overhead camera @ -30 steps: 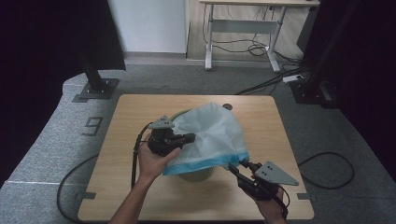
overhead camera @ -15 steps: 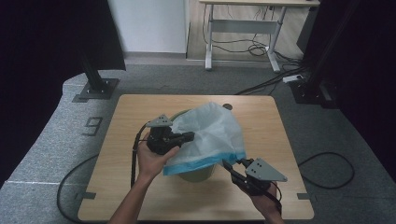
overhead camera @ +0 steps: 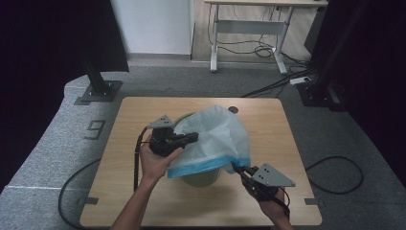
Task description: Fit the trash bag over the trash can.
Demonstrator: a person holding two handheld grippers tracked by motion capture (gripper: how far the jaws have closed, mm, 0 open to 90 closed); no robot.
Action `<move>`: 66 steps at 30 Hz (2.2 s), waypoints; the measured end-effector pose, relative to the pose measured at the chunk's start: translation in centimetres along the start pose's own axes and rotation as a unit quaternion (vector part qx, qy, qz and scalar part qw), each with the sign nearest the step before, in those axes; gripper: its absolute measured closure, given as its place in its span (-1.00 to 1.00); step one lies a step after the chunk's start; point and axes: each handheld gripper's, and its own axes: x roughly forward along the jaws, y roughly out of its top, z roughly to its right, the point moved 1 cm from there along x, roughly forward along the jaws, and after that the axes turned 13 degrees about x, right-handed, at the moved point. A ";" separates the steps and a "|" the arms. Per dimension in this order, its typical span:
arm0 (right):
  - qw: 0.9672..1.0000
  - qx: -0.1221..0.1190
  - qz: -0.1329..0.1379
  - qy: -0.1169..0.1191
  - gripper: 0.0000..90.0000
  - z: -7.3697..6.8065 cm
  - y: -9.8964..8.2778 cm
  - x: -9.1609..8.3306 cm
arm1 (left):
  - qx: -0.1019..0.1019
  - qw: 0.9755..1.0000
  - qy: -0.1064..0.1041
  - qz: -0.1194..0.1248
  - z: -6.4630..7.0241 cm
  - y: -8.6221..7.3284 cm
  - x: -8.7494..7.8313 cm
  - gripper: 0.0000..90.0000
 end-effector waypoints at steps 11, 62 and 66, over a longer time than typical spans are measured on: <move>1.000 0.012 -0.003 0.019 0.97 0.4 -0.7 -0.2 | 0.003 1.000 0.011 0.008 -0.3 0.1 0.0 1.00; 0.994 0.020 -0.092 0.053 0.98 -0.1 -7.1 -1.6 | -0.045 0.994 0.104 0.000 -5.5 -7.4 -6.5 1.00; 0.993 0.021 -0.103 0.046 0.98 -0.2 -8.1 -0.6 | -0.054 0.993 0.105 -0.004 -5.9 -8.0 -6.2 1.00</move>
